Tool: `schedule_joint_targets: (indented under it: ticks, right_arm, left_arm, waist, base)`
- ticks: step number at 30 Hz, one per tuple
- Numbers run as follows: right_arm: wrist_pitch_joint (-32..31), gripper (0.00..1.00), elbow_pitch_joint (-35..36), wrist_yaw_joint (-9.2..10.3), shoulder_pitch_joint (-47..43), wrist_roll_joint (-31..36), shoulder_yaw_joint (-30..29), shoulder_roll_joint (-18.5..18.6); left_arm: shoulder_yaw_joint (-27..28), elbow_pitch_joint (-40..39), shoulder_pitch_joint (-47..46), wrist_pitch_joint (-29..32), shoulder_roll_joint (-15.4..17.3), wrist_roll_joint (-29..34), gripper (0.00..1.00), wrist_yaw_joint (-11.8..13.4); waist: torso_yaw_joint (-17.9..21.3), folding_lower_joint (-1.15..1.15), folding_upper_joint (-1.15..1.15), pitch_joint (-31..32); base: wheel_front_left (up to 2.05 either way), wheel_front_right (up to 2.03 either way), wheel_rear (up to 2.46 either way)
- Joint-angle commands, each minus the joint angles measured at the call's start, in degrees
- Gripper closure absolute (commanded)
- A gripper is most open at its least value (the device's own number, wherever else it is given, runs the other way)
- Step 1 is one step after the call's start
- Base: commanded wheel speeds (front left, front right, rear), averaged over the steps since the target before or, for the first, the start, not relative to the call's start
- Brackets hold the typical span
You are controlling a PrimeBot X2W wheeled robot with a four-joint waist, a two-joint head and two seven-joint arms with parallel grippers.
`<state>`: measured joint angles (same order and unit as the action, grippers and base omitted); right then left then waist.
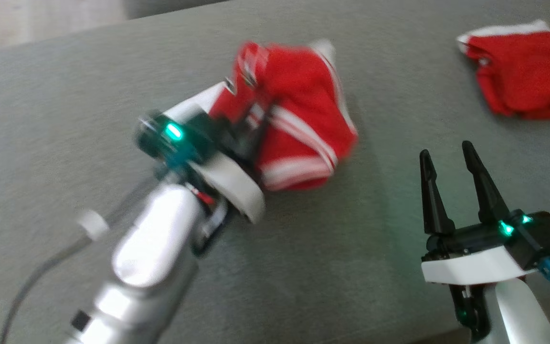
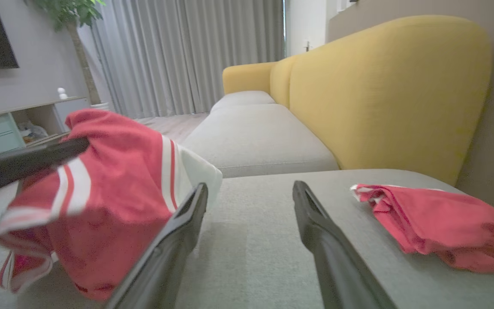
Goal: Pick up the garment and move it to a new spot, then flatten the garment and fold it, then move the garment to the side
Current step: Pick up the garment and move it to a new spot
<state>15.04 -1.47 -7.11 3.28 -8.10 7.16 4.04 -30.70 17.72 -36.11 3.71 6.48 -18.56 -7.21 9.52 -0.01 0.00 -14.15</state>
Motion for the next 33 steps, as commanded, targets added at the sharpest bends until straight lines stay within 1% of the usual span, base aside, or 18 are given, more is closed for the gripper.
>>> schedule_joint_targets:
  ticks: [1,2,3,4,5,6,8,10,12,14,17,18,21,26,29,33]
  right_arm:
    - [0.0,0.0,2.0,-0.37,1.8,-0.4,1.2,-0.4]
    - [0.0,0.0,2.0,-0.37,2.0,-0.4,1.2,-0.5]
    - [0.0,0.0,1.8,-0.37,2.3,-0.3,1.3,-0.7]
    - [0.0,0.0,1.7,-0.37,2.4,-0.4,1.3,-0.8]
    - [0.0,0.0,1.6,-0.37,2.4,-0.4,1.1,-0.9]
    - [0.0,0.0,1.5,-0.37,2.4,-0.4,1.0,-1.0]
    - [0.0,0.0,1.2,-0.37,2.0,-0.3,0.5,-1.0]
    - [0.0,0.0,0.8,-0.37,1.2,-0.3,-0.2,-1.1]
    - [0.0,0.0,0.3,-0.37,0.3,-0.3,-1.2,-1.1]
    - [0.0,0.0,-0.1,-0.37,-0.8,-0.4,-1.9,-1.1]
    - [0.0,0.0,-0.6,-0.37,-2.6,0.1,-3.2,-1.1]
    - [0.0,0.0,-0.6,-0.37,-2.6,0.1,-3.2,-1.1]
    - [0.0,0.0,-1.2,-0.37,-4.6,1.0,-3.8,-1.1]
    - [0.0,0.0,-1.8,-0.37,-8.4,1.9,-4.3,-1.2]
    - [0.0,0.0,-1.8,-0.37,-10.1,2.5,-4.3,-1.2]
    - [0.0,0.0,-1.1,-0.37,-11.9,2.9,-4.2,-1.2]
  left_arm:
    - [-1.2,-0.8,-1.1,-2.4,0.6,-0.9,1.0,-0.3]
    - [-3.1,0.7,-0.3,-3.5,0.6,-1.6,1.0,-0.3]
    - [-5.5,4.5,0.6,-6.0,0.7,-1.0,1.0,-0.3]
    - [-6.7,6.6,0.9,-7.4,0.6,-0.4,1.0,-0.3]
    - [-7.3,8.6,1.1,-9.0,0.3,0.0,0.55,-0.2]
    - [-7.8,10.3,1.2,-10.8,-0.1,0.8,0.0,0.1]
    - [-8.9,12.7,1.6,-14.6,-0.8,2.2,0.0,1.0]
    - [-9.1,13.2,2.3,-17.6,-1.5,3.4,0.0,2.9]
    - [-8.4,12.2,4.3,-18.5,-2.0,3.9,0.0,5.0]
    - [-6.0,6.9,7.3,-18.6,-2.4,3.8,0.0,6.9]
    - [-1.1,-1.8,14.7,-18.7,-2.7,3.9,0.0,9.1]
    - [-1.1,-1.8,14.7,-18.7,-2.7,3.9,0.0,9.1]
    - [3.9,-7.5,22.9,-18.7,-2.9,4.8,0.0,10.2]
    - [12.1,-12.8,34.0,-18.7,-3.2,7.4,0.0,12.6]
    - [14.8,-16.1,38.4,-18.7,-3.3,9.2,0.0,12.8]
    - [17.0,-19.2,42.2,-18.7,-3.5,10.7,0.0,12.8]
  waist:
    - [4.6,0.01,0.0,-2.1]
    - [5.3,0.01,0.0,-2.7]
    - [6.5,0.01,0.0,-3.7]
    - [6.8,0.01,0.0,-4.0]
    - [6.9,0.01,0.0,-4.1]
    - [6.9,0.01,0.0,-4.0]
    - [6.3,0.01,0.0,-3.2]
    - [4.9,0.01,0.0,-1.6]
    - [3.0,0.01,0.0,0.4]
    - [0.5,0.01,0.0,2.5]
    - [-3.3,0.01,0.0,5.6]
    - [-3.3,0.01,0.0,5.6]
    - [-6.7,0.01,0.0,8.8]
    - [-10.9,0.01,0.0,13.1]
    - [-12.4,0.01,0.0,14.5]
    - [-13.5,0.01,0.0,15.5]
  base:
    - [0.0,0.0,0.0]
    - [0.0,0.0,0.0]
    - [0.0,0.0,0.0]
    - [0.0,0.0,0.0]
    - [0.0,0.0,0.0]
    - [0.0,0.0,0.0]
    - [0.0,0.0,0.0]
    - [0.0,0.0,0.0]
    - [0.0,0.0,0.0]
    - [0.0,0.0,0.0]
    - [0.0,0.0,0.0]
    - [0.0,0.0,0.0]
    - [0.0,0.0,0.0]
    - [0.0,0.0,0.0]
    - [0.0,0.0,0.0]
    - [0.0,0.0,0.0]
